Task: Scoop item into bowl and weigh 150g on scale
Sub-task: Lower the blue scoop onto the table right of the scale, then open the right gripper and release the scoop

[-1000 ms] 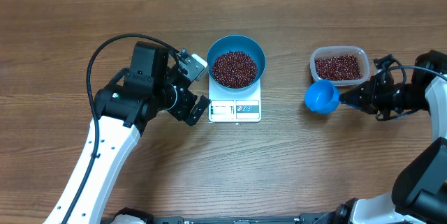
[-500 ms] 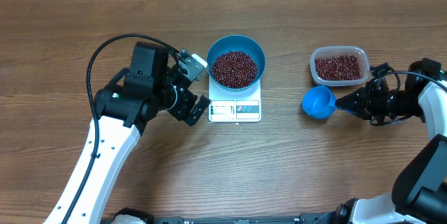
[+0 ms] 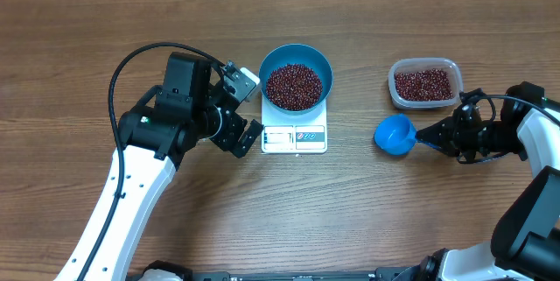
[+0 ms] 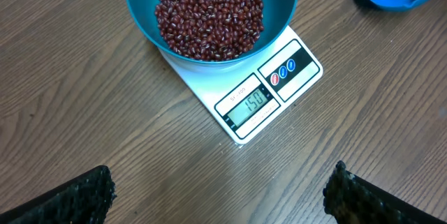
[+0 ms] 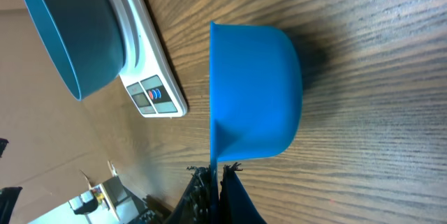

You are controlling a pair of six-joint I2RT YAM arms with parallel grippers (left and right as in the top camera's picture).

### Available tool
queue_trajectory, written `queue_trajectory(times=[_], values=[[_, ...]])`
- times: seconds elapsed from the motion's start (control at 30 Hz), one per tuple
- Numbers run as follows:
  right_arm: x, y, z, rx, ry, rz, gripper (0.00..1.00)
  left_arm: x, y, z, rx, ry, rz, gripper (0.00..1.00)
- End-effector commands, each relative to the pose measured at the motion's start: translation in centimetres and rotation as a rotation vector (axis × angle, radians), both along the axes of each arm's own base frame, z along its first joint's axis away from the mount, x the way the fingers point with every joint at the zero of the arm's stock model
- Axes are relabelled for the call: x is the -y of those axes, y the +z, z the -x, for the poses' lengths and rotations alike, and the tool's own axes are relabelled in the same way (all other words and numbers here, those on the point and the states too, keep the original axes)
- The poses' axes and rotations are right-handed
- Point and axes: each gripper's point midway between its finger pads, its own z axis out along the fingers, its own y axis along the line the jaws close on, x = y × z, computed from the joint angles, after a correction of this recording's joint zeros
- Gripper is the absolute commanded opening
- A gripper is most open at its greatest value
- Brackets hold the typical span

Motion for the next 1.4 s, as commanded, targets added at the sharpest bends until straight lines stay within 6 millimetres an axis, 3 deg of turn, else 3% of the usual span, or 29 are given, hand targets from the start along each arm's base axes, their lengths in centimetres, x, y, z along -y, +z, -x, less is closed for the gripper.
queue_trajectory(times=[0.0,0.07,0.2,0.47,0.53,0.7,0.83,1.1,1.37], values=[[-0.2,0.1,-0.2,0.007,-0.007,-0.010,0.04,0.3,-0.3,0.1,-0.020,0.004,0.016,1.00],[-0.2,0.1,-0.3,0.010,-0.007,-0.009,0.07,0.3,-0.3,0.1,-0.020,0.004,0.016,1.00],[0.2,-0.3,-0.1,-0.004,-0.007,0.019,0.26,0.3,-0.3,0.1,-0.020,0.004,0.017,1.00],[0.6,-0.6,-0.1,-0.012,-0.007,0.049,0.34,0.3,-0.3,0.1,-0.020,0.004,0.016,1.00],[0.9,-1.0,0.1,-0.038,-0.018,0.075,0.46,0.3,-0.3,0.1,-0.020,0.004,0.017,0.99],[2.0,-1.9,0.7,-0.097,-0.041,0.148,0.58,0.3,-0.3,0.1,-0.020,0.004,0.017,1.00],[3.9,-3.2,1.3,-0.198,-0.117,0.257,0.63,0.3,-0.3,0.1,-0.020,0.004,0.016,1.00],[5.7,-4.0,1.5,-0.255,-0.186,0.355,0.75,0.3,-0.3,0.1,-0.020,0.004,0.016,1.00],[7.8,-4.5,1.2,-0.326,-0.346,0.438,0.77,0.3,-0.3,0.1,-0.020,0.004,0.016,1.00]])
